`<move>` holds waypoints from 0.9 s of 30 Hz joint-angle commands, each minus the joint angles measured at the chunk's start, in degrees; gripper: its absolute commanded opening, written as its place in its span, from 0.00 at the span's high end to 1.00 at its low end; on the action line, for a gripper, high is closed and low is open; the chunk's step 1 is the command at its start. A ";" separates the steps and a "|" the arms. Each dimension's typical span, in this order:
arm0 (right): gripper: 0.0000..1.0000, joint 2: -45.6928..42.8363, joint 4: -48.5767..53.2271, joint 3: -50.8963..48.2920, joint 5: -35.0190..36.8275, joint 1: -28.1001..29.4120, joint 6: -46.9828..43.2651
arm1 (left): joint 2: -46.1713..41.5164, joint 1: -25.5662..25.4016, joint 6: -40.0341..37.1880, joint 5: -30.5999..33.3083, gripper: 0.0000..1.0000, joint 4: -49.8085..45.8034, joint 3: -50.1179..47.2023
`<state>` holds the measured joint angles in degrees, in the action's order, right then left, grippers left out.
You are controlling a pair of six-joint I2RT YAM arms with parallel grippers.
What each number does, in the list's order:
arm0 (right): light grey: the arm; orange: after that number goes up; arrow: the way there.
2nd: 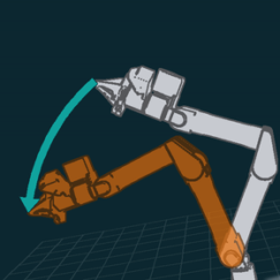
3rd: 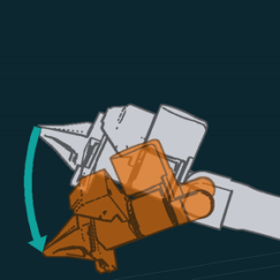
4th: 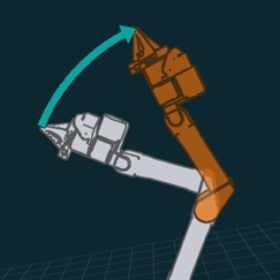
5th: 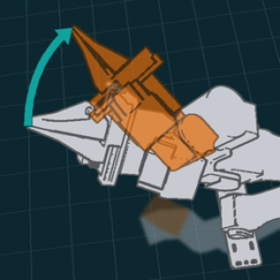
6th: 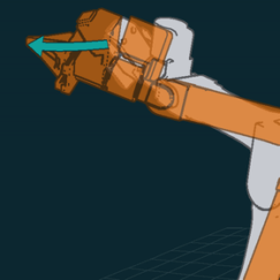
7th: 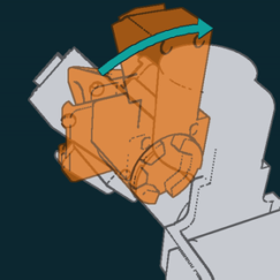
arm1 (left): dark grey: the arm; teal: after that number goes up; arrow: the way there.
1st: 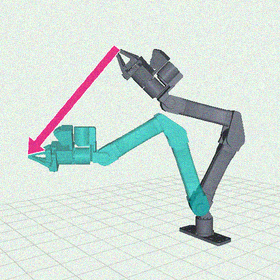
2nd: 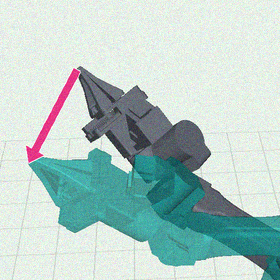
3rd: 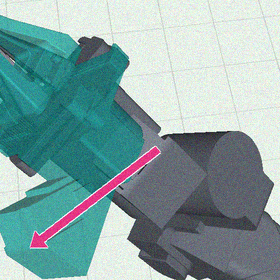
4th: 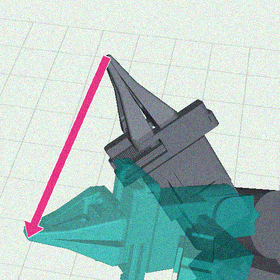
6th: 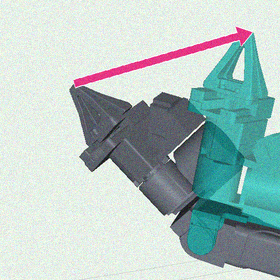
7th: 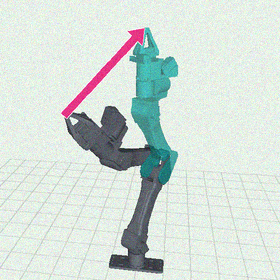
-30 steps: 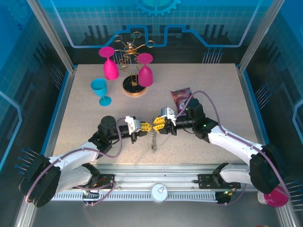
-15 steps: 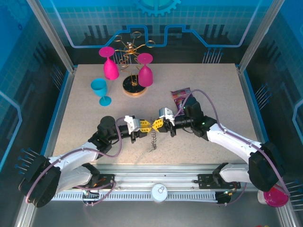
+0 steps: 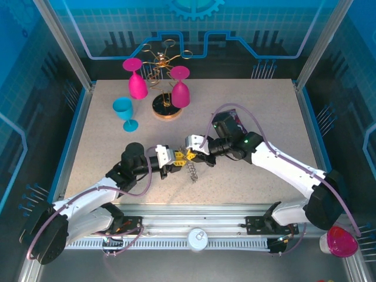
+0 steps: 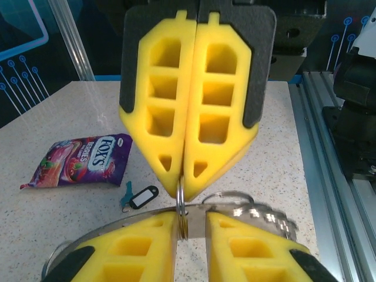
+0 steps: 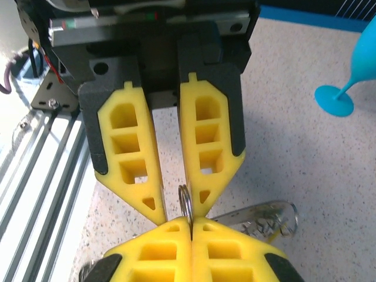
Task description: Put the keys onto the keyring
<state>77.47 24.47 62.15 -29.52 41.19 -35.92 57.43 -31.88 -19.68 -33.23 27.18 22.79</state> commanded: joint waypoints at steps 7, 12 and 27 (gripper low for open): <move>1.00 1.80 8.82 5.50 6.67 3.51 -4.32 | 0.82 -0.18 -1.48 -0.58 0.87 -1.50 2.78; 1.00 0.48 7.46 5.53 5.71 3.52 -3.06 | 1.19 -0.20 -2.61 -1.01 1.00 -3.59 3.71; 0.66 -10.38 -30.49 -18.51 -10.90 -5.71 20.22 | 0.13 -0.17 8.50 -4.22 1.00 21.62 -1.69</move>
<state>66.87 3.92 44.56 -36.12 35.66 -21.52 58.13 -31.99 -15.18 -34.24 39.42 21.19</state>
